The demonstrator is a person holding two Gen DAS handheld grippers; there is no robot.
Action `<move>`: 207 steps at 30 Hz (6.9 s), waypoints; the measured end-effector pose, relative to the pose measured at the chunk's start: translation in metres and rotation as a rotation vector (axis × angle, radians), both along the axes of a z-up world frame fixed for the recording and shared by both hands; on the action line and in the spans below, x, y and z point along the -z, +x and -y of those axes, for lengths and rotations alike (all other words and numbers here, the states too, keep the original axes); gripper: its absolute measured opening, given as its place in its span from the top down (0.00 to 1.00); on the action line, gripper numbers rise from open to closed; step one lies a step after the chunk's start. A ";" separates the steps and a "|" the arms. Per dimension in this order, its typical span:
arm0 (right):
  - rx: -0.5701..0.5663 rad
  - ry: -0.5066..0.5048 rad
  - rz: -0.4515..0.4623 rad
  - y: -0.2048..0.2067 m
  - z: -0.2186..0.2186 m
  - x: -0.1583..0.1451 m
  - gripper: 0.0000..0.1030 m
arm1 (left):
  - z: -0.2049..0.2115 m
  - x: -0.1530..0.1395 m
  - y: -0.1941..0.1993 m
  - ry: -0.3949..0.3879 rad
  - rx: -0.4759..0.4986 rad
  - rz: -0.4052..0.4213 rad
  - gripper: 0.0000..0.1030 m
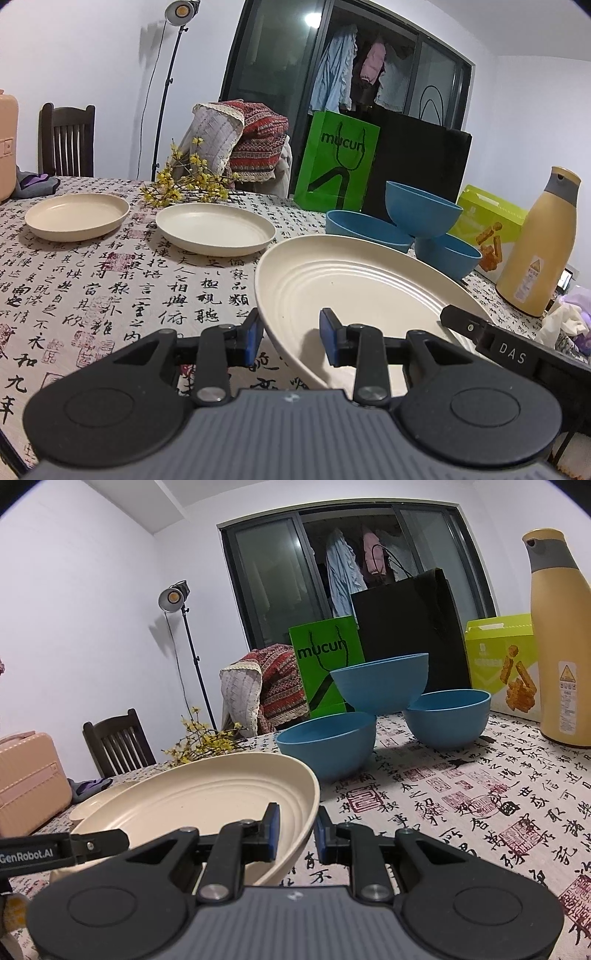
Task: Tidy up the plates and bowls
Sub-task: 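Lower the held cream plate toward the tablecloth with both grippers, then open both grippers to release the cream plate onto the table, then move both open grippers toward the two cream plates by the flower sprig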
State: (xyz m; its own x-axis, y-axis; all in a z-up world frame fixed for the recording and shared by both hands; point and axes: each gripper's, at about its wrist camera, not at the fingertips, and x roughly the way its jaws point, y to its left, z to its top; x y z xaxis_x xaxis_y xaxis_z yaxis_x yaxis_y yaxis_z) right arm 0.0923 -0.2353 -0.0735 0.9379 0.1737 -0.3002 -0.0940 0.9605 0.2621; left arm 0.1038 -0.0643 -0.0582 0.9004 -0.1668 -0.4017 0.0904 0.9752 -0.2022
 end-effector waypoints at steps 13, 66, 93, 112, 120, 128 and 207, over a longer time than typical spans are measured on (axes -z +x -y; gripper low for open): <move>0.015 -0.002 -0.031 -0.002 0.007 0.015 0.81 | 0.010 0.014 0.003 0.036 0.021 -0.036 0.67; 0.027 -0.082 -0.126 0.006 -0.002 0.039 0.74 | 0.006 0.038 0.015 0.049 0.018 -0.165 0.51; 0.066 -0.073 0.084 0.008 0.002 0.006 0.00 | -0.069 0.007 0.000 0.059 -0.143 0.099 0.00; 0.029 -0.070 0.061 0.012 -0.001 0.011 0.00 | -0.080 0.018 -0.008 -0.014 -0.175 0.132 0.00; 0.039 -0.066 0.074 0.009 -0.001 0.011 0.00 | -0.078 0.019 -0.007 0.000 -0.174 0.129 0.00; 0.064 -0.067 0.080 0.007 -0.003 0.011 0.00 | -0.080 0.021 -0.001 -0.006 -0.167 0.095 0.00; -0.143 -0.144 0.121 0.047 -0.117 -0.072 0.00 | -0.163 -0.075 0.028 -0.043 -0.176 0.131 0.00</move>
State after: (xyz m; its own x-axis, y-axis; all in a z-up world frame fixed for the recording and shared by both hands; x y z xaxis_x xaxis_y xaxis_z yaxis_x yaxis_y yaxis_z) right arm 0.1396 -0.1186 -0.0019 0.9373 0.2712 -0.2188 -0.2545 0.9617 0.1017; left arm 0.1322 0.0986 0.0168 0.9613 -0.0170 -0.2751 -0.0519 0.9690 -0.2415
